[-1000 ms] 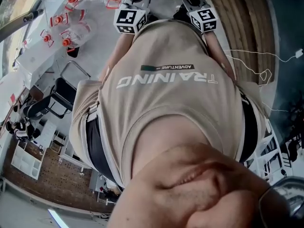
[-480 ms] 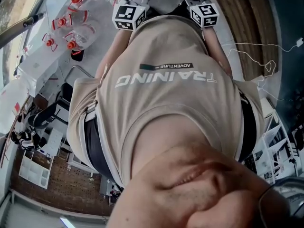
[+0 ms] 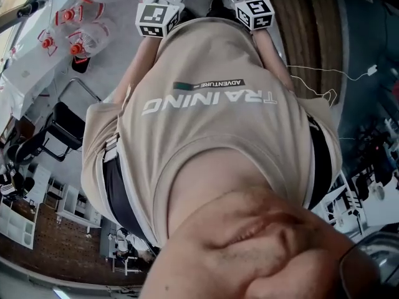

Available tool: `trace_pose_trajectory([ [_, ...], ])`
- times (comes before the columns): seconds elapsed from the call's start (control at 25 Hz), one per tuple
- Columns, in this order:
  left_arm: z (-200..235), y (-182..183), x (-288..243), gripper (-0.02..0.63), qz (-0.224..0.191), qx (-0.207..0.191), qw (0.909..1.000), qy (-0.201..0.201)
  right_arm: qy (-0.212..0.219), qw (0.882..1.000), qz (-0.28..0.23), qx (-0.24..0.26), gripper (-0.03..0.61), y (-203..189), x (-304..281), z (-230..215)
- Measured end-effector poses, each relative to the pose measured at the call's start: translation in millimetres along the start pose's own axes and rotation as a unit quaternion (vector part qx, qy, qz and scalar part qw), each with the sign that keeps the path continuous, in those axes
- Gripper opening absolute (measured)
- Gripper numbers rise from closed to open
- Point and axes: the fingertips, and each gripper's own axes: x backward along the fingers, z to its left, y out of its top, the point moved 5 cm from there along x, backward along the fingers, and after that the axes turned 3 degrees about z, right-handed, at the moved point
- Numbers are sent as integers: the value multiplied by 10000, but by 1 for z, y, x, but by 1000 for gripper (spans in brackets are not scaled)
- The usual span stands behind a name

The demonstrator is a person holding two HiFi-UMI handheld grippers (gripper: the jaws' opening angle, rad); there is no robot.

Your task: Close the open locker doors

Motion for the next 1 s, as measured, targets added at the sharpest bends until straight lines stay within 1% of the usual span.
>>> trace_pose_trajectory([
  [0.2,21,-4,5,0,-42,96,9997,220,256,9995,17,162,15,15,-37,3],
  [0.48,51,5,12,0,-125,90,9984,538,330,9988,89,340,15,38,-74,6],
  [0.6,60,6,14,0,-146,113,9977,648,380,9987,79,344,15,43,-82,4],
  [0.8,59,2,12,0,-121,219,9977,627,396,9990,71,217,15,46,-88,4],
  [1.0,48,1,7,0,-68,199,9989,411,392,9991,104,156,15,43,-82,7],
])
